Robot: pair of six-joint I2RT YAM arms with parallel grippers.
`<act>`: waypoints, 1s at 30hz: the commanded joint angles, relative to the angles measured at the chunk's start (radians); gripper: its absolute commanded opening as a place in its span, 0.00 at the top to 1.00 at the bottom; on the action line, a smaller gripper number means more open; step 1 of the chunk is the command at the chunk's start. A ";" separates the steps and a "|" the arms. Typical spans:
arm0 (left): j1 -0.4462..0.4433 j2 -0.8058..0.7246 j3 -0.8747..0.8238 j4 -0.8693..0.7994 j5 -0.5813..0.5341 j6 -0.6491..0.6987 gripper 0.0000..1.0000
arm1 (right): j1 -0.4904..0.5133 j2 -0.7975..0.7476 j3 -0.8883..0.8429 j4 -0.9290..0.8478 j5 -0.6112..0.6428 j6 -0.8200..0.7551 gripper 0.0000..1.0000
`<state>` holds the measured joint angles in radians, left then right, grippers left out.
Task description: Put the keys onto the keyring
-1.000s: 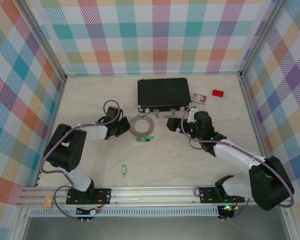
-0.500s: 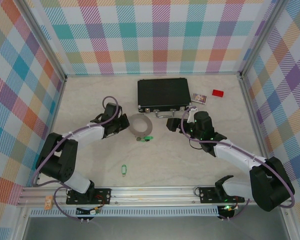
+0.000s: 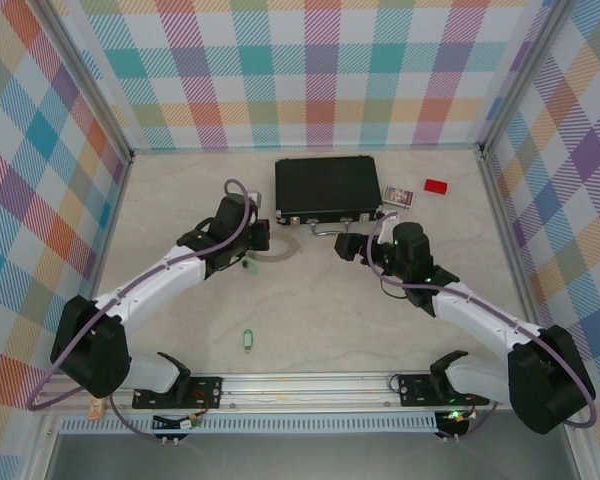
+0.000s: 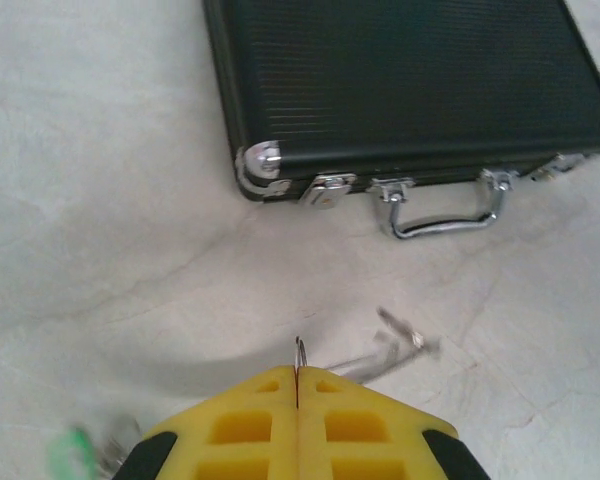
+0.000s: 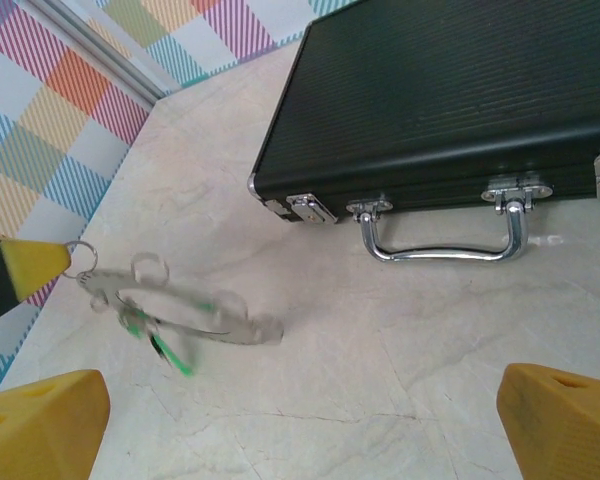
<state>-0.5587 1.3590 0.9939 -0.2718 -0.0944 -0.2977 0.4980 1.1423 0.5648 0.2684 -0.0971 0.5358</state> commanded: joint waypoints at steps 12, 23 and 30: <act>-0.107 -0.132 -0.045 0.171 0.214 0.276 1.00 | 0.006 -0.065 -0.061 0.119 -0.015 -0.004 0.01; -0.109 -0.167 -0.141 0.324 0.307 0.295 1.00 | 0.005 -0.085 -0.080 0.148 -0.018 -0.016 0.01; -0.110 -0.172 -0.185 0.428 0.359 0.272 1.00 | 0.005 -0.104 -0.093 0.174 -0.042 -0.021 0.02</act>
<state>-0.6598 1.2160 0.8188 0.0483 0.2184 -0.0261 0.4980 1.0550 0.4820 0.4049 -0.1169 0.5365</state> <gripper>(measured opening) 0.046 0.988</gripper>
